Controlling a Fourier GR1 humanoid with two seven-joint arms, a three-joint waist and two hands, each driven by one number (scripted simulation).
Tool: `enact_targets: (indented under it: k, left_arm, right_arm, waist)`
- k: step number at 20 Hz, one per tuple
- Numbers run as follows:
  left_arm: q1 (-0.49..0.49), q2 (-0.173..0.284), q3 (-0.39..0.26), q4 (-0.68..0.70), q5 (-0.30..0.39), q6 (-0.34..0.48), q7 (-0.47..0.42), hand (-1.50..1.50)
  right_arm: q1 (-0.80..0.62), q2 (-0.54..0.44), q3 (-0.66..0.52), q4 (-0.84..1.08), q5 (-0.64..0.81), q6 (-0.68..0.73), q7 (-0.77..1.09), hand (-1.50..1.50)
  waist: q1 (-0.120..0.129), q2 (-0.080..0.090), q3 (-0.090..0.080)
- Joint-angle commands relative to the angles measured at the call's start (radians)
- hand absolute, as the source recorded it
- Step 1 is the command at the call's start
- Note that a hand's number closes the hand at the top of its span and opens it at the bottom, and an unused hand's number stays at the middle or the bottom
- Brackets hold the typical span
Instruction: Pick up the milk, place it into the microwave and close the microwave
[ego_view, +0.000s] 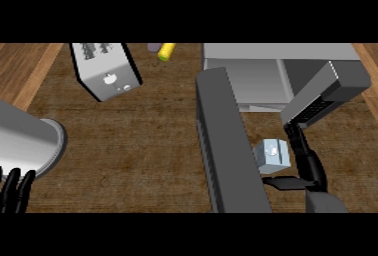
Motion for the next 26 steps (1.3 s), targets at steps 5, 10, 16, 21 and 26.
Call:
enact_targets:
  k: [5, 10, 16, 21, 26]
  left_arm:
    - [0.029, 0.010, 0.033, 0.027, 0.026, -0.024, -0.029, -1.50]
    - [-0.006, 0.000, 0.012, 0.044, 0.012, -0.009, -0.004, -1.50]
    - [0.033, -0.007, 0.027, 0.075, 0.026, -0.043, -0.065, -1.50]
    - [0.007, 0.006, 0.078, 0.062, 0.071, -0.070, -0.035, -1.50]
    - [-0.001, 0.006, 0.083, 0.061, 0.077, -0.084, -0.022, -1.50]
  right_arm:
    - [-0.038, -0.019, 0.071, 0.065, -0.050, 0.384, -0.074, -1.50]
    - [-0.033, 0.037, 0.069, -0.012, 0.007, 0.108, -0.172, 1.50]
    - [-0.013, 0.104, 0.055, -0.079, -0.029, 0.042, -0.123, 1.50]
    - [-0.048, -0.062, -0.061, -0.016, -0.114, 0.176, -0.161, 1.50]
    - [-0.155, -0.126, -0.076, 0.152, -0.094, 0.214, -0.238, 1.50]
  waist:
    - [0.003, -0.002, -0.001]
    - [-0.011, -0.002, -0.001]
    - [-0.007, -0.003, -0.001]
    - [-0.006, -0.001, -0.001]
    - [0.000, 0.000, 0.000]
